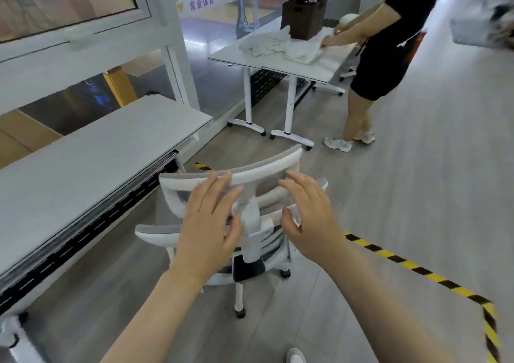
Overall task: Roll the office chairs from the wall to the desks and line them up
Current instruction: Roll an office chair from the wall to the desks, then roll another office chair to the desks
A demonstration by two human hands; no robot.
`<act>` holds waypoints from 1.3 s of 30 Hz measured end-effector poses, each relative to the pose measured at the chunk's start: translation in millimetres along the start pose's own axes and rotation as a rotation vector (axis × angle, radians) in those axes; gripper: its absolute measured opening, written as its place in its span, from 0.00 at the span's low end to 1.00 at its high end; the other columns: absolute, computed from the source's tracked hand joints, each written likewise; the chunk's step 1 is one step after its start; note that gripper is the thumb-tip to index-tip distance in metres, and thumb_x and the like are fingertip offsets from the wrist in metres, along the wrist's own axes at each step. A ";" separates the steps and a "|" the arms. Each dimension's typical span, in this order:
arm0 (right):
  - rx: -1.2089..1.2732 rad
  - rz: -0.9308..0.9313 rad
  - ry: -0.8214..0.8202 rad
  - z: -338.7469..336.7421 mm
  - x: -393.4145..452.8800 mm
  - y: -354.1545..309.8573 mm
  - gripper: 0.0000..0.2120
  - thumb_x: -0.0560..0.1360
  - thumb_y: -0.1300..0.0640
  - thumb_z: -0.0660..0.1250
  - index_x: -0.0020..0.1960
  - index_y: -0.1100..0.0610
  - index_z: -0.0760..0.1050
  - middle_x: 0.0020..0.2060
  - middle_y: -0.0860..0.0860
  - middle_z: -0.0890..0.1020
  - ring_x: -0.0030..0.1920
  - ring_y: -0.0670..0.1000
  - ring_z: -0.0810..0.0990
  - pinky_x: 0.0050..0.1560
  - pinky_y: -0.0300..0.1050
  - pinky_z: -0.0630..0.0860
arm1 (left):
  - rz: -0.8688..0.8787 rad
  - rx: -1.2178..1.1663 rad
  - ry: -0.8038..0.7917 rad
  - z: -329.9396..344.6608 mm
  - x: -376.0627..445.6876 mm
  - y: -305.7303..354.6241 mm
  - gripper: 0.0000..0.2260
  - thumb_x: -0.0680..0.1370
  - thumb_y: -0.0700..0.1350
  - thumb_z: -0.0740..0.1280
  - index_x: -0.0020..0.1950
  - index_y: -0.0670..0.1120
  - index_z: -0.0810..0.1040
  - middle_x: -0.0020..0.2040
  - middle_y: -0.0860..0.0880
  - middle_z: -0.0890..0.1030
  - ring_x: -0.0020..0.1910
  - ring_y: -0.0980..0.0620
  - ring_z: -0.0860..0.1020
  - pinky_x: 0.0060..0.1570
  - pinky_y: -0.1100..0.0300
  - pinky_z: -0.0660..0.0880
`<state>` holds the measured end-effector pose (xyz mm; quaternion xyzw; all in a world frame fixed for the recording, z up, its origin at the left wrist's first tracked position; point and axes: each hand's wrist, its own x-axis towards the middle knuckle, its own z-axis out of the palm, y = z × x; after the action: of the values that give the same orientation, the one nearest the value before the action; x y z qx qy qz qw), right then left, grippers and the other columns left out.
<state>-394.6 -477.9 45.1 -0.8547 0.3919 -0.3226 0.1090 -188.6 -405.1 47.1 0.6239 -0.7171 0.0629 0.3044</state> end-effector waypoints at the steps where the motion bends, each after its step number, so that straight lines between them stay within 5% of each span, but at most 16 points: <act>1: -0.012 0.032 -0.007 -6.4 -15.3 1.4 0.20 0.74 0.60 0.63 0.65 0.59 0.72 0.67 0.53 0.72 0.69 0.53 0.69 0.70 0.50 0.67 | 0.029 -0.022 -0.030 4.2 -0.6 8.8 0.18 0.78 0.44 0.61 0.67 0.44 0.73 0.72 0.46 0.70 0.75 0.46 0.62 0.75 0.49 0.57; 4: -0.043 0.208 -0.038 -28.2 -70.1 6.0 0.15 0.76 0.58 0.63 0.62 0.54 0.75 0.63 0.47 0.75 0.65 0.46 0.72 0.64 0.42 0.71 | 0.080 -0.138 -0.152 21.4 -5.4 41.4 0.17 0.78 0.46 0.58 0.65 0.47 0.73 0.68 0.50 0.73 0.72 0.50 0.66 0.74 0.58 0.57; 7: -0.111 0.416 -0.040 -52.9 -130.2 11.2 0.14 0.76 0.56 0.63 0.61 0.50 0.74 0.60 0.42 0.76 0.60 0.42 0.72 0.56 0.34 0.70 | 0.164 -0.227 -0.306 47.5 -11.6 79.2 0.17 0.77 0.47 0.58 0.64 0.49 0.74 0.63 0.53 0.76 0.63 0.55 0.72 0.65 0.57 0.69; 12: -0.181 0.764 -0.002 -108.0 -235.0 24.5 0.16 0.79 0.52 0.59 0.66 0.47 0.70 0.60 0.40 0.76 0.59 0.42 0.73 0.57 0.35 0.71 | 0.372 -0.265 -0.519 88.2 -24.6 165.3 0.16 0.75 0.50 0.57 0.61 0.51 0.75 0.55 0.56 0.79 0.53 0.57 0.76 0.53 0.63 0.72; 18: -0.222 1.093 0.135 -188.9 -385.2 21.3 0.17 0.80 0.50 0.58 0.69 0.47 0.68 0.63 0.39 0.73 0.64 0.40 0.69 0.63 0.34 0.66 | 0.627 -0.336 -0.668 127.4 -67.3 305.7 0.16 0.76 0.51 0.55 0.60 0.53 0.76 0.55 0.58 0.79 0.54 0.56 0.77 0.54 0.61 0.73; 24: -0.250 1.372 0.286 -271.8 -540.9 -4.3 0.16 0.79 0.49 0.58 0.66 0.45 0.69 0.61 0.36 0.72 0.64 0.40 0.69 0.58 0.31 0.64 | 0.860 -0.449 -0.793 151.2 -128.3 467.4 0.12 0.80 0.48 0.61 0.63 0.54 0.75 0.61 0.61 0.75 0.61 0.60 0.70 0.56 0.72 0.60; 33: -0.284 1.697 0.565 -352.6 -723.7 -47.0 0.15 0.80 0.50 0.58 0.66 0.44 0.68 0.59 0.32 0.69 0.63 0.35 0.66 0.59 0.30 0.62 | 1.195 -0.591 -0.947 176.1 -221.2 691.2 0.11 0.79 0.47 0.63 0.61 0.54 0.76 0.59 0.62 0.75 0.58 0.61 0.71 0.50 0.73 0.65; 39: -0.352 1.868 0.744 -405.9 -818.4 -47.1 0.15 0.80 0.50 0.59 0.66 0.45 0.69 0.58 0.34 0.69 0.64 0.37 0.67 0.58 0.30 0.62 | 1.426 -0.649 -1.001 207.7 -273.9 835.0 0.20 0.75 0.57 0.50 0.60 0.56 0.74 0.59 0.63 0.74 0.59 0.61 0.72 0.54 0.67 0.66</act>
<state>-1021.5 186.4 -3.8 -0.0569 0.9529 -0.2916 0.0614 -1032.0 -89.7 -19.7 -0.1255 -0.9613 -0.2451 0.0087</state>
